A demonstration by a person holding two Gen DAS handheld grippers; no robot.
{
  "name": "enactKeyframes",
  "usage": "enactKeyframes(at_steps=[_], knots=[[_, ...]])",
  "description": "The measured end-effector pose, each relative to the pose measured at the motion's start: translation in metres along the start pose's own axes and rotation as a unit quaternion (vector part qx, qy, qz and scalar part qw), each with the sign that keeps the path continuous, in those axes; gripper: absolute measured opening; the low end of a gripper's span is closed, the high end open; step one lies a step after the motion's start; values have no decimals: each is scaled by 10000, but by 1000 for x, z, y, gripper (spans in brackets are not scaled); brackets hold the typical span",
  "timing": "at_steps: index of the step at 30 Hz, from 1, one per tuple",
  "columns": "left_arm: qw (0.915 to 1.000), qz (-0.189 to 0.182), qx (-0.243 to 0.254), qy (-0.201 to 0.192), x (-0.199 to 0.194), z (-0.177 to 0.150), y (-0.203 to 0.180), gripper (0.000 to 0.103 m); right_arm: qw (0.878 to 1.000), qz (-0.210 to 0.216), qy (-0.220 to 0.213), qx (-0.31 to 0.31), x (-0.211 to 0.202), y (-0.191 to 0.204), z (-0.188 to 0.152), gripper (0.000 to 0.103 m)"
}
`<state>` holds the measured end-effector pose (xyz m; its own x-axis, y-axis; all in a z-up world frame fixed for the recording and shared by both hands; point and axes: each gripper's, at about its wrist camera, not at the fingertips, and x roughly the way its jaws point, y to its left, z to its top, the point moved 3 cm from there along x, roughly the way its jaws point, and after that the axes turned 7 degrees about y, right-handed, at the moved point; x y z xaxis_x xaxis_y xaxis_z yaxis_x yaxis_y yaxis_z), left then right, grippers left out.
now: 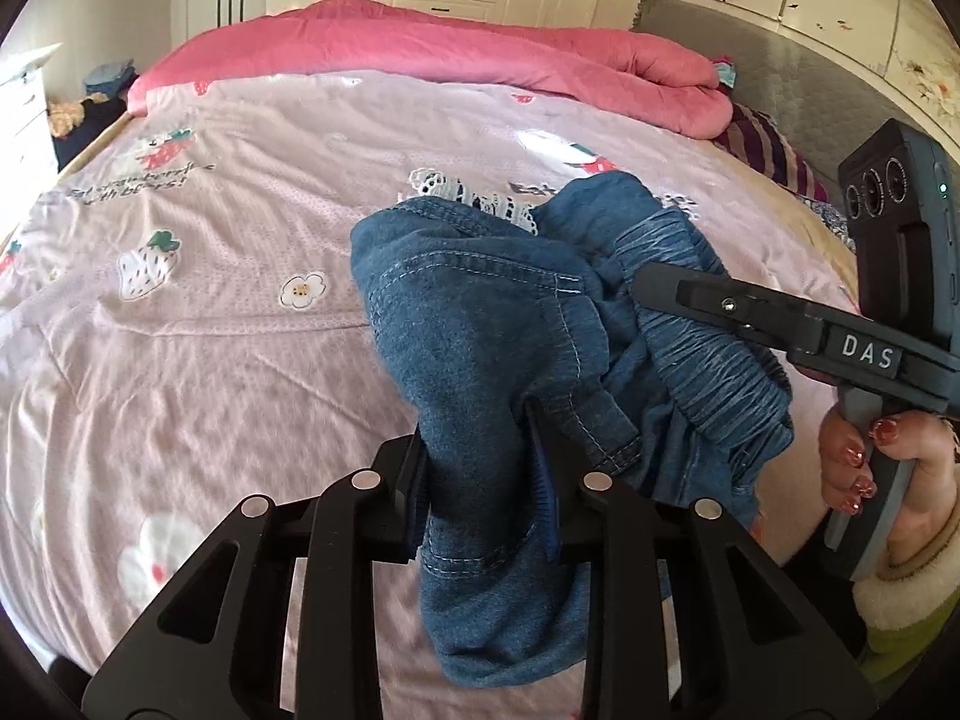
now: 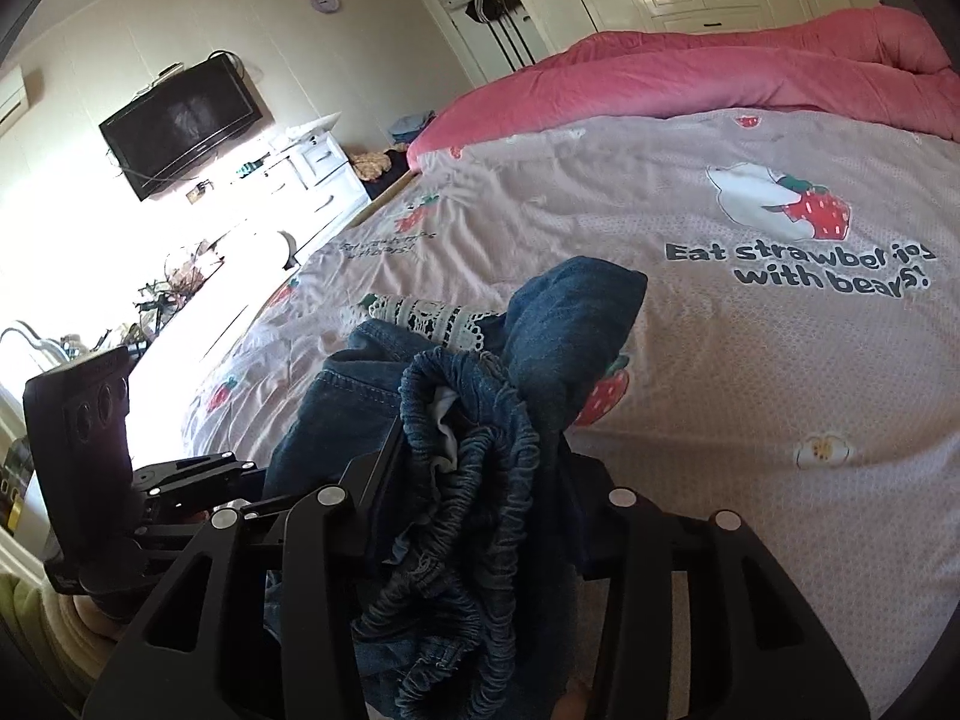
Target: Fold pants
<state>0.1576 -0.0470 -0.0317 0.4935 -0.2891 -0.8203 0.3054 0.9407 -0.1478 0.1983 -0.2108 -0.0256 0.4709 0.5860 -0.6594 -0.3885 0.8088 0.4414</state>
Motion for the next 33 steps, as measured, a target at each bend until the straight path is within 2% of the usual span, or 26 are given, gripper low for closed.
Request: enactKeyframes(at_steps=[5, 8, 13, 17, 19, 24, 26, 31, 33], knots=[[9996, 128, -32, 256, 31, -1, 8, 24, 9983, -179, 393, 399, 37, -30, -5, 45], [9995, 156, -55, 270, 36, -6, 11, 30, 9975, -346, 437, 436, 41, -38, -9, 59], [9990, 70, -318, 290, 39, -10, 21, 43, 9963, -501, 497, 491, 42, -40, -12, 72], [9991, 234, -299, 186, 27, -13, 21, 54, 9963, -828, 136, 163, 18, -23, -11, 76], [9990, 332, -271, 101, 17, -16, 22, 57, 9942, -1071, -30, -63, 5, -13, -14, 85], [9980, 547, -317, -59, -10, -28, 27, 72, 9865, -1525, -406, -435, -32, 12, -27, 93], [9976, 586, -354, -91, -19, -34, 28, 80, 9850, -1588, -448, -505, -43, 18, -35, 95], [9957, 761, -474, -230, -43, -56, 28, 92, 9818, -1754, -459, -568, -61, 34, -62, 98], [9950, 810, -477, -337, -54, -63, 26, 93, 9809, -1802, -473, -555, -67, 40, -71, 98]])
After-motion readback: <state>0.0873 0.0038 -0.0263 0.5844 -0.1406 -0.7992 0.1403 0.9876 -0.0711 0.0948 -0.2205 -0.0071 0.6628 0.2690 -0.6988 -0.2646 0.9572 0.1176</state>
